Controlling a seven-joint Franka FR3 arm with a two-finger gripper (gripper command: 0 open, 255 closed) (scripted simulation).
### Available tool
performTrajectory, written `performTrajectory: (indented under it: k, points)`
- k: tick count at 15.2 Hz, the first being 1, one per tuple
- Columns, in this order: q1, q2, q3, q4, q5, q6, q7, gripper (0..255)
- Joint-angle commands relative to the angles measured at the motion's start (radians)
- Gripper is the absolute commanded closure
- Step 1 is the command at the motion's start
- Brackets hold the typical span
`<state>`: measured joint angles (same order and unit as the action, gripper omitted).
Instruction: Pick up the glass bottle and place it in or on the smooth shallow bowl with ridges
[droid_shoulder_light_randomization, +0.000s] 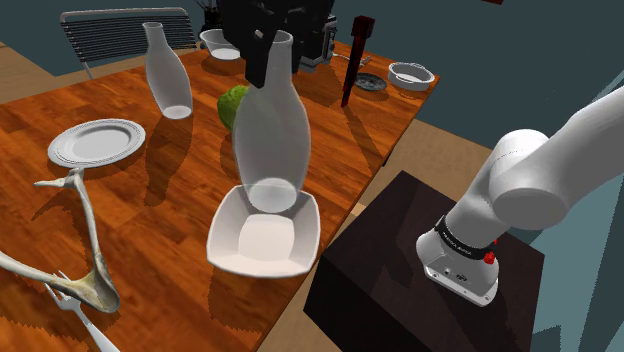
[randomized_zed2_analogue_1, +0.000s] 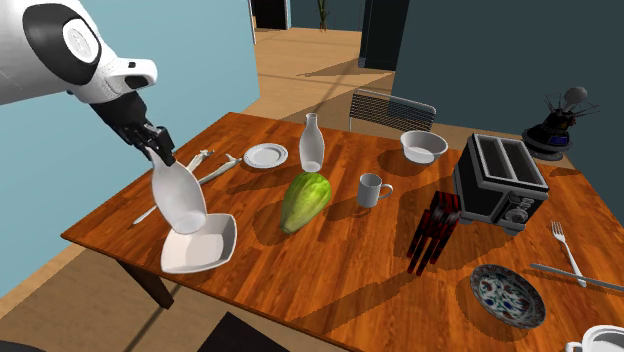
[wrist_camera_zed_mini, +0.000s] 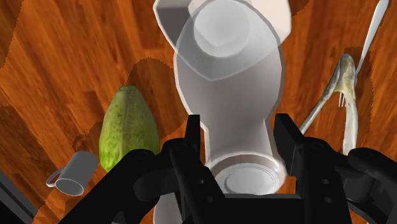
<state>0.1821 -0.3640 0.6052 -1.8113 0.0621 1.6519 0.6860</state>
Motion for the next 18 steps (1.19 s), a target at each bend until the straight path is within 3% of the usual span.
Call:
performTrajectory:
  k: [1,18]
  points:
    - [0.002,-0.006,0.001,-0.032,0.003,0.028,0.000,255]
    - [0.021,-0.044,0.012,-0.272,0.028,0.234,0.005,255]
